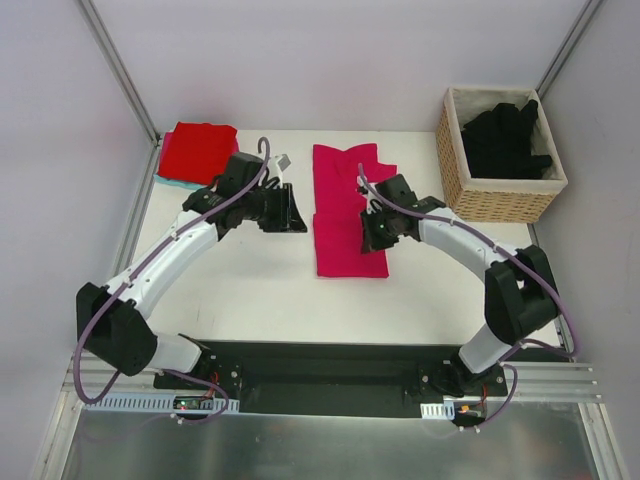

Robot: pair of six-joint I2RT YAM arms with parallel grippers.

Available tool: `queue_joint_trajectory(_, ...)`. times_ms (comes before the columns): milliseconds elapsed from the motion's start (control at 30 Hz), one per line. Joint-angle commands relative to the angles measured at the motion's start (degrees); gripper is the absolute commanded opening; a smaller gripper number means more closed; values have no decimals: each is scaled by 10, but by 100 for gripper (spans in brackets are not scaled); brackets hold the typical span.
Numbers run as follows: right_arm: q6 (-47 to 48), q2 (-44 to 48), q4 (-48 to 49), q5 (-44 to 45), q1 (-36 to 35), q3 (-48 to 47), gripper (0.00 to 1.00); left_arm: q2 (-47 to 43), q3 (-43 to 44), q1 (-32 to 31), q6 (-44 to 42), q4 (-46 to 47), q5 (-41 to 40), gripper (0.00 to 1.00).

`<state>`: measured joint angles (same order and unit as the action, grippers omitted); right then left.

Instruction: Fold and stack the t-shirts

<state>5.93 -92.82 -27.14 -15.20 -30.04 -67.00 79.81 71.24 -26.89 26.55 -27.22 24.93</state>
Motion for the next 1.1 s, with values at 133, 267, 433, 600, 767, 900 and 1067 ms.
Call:
queue_joint_trajectory(133, -37, -53, 16, 109, -38, 10, 1, -106, -15, 5, 25, -8, -11, 23)
queue_joint_trajectory(267, -49, -81, 19, 148, -49, -7, 1, -155, -15, 6, 38, -13, -12, 22)
queue_joint_trajectory(433, -54, -106, 37, 175, -64, -31, 1, -207, -11, 7, 38, -23, -16, 22)
queue_joint_trajectory(600, -51, -144, 23, 168, -83, -65, 1, -231, -16, 7, 40, -37, -24, 21)
queue_joint_trajectory(767, -57, -159, 4, 157, -99, -71, 1, -242, -3, 8, 32, -61, -31, 21)
queue_joint_trajectory(900, -77, -171, -14, 141, -112, -74, 1, -238, 30, 9, 25, -94, -31, 21)
queue_joint_trajectory(1067, -103, -188, -37, 131, -130, -68, 1, -229, 84, 10, 23, -138, -14, 21)
